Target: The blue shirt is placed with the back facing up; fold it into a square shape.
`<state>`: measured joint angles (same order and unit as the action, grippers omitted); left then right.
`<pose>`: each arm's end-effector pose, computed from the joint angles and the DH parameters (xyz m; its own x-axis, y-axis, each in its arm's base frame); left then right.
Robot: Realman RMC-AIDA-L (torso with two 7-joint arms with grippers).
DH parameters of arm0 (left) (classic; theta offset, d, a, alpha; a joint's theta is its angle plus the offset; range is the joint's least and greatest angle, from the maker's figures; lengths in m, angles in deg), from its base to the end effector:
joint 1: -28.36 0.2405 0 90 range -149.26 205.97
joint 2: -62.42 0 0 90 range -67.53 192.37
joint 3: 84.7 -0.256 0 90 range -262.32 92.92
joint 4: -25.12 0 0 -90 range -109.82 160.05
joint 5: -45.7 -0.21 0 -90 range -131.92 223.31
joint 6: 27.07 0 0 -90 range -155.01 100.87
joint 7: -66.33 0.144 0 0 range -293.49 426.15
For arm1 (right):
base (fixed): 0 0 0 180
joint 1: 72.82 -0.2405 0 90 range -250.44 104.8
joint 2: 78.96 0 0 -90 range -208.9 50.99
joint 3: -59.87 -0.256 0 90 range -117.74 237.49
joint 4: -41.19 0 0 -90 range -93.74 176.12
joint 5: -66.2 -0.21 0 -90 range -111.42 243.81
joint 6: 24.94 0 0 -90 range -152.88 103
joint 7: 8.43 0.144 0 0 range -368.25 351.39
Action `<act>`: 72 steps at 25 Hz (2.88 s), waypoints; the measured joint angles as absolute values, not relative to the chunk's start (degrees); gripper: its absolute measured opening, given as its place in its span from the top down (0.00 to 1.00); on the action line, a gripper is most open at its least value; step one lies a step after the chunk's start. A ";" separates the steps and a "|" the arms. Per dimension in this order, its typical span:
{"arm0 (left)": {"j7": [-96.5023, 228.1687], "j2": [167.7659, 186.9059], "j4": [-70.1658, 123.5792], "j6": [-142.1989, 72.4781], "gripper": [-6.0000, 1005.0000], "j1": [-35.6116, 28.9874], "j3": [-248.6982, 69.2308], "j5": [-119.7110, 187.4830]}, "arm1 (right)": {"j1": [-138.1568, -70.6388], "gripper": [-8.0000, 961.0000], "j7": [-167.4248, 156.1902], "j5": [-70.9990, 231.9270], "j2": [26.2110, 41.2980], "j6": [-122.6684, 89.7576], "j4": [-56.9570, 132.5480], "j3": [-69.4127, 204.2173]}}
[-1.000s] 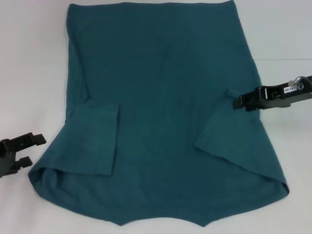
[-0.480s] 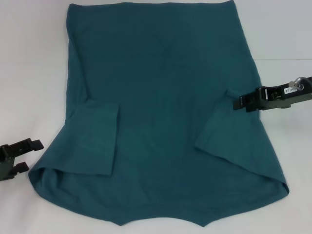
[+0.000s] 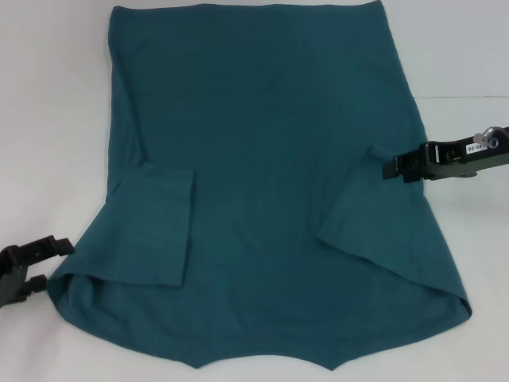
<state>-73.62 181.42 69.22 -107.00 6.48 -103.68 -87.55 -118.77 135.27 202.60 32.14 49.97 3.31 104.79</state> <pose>-0.3768 0.2895 0.0500 -0.2335 0.7686 0.5956 0.9722 0.1939 0.1309 0.2432 0.4227 0.0405 0.3233 -0.8893 -0.3234 -0.9425 -0.2720 -0.1942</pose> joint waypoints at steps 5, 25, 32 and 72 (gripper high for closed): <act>-73.92 181.42 68.43 -108.55 0.13 6.48 -103.69 -87.82 | -118.78 0.48 135.27 202.60 32.14 49.94 3.31 104.41; -74.40 181.58 66.53 -112.21 0.14 3.90 -105.38 -87.42 | -118.49 0.48 135.09 202.51 31.92 49.85 3.31 104.18; -74.55 181.54 66.89 -112.54 0.15 5.57 -102.53 -87.63 | -118.15 0.49 135.06 202.51 31.75 49.86 3.31 104.00; -74.86 181.32 65.82 -110.96 0.85 3.01 -105.32 -87.41 | -116.75 0.49 132.27 202.41 31.33 50.45 3.31 101.21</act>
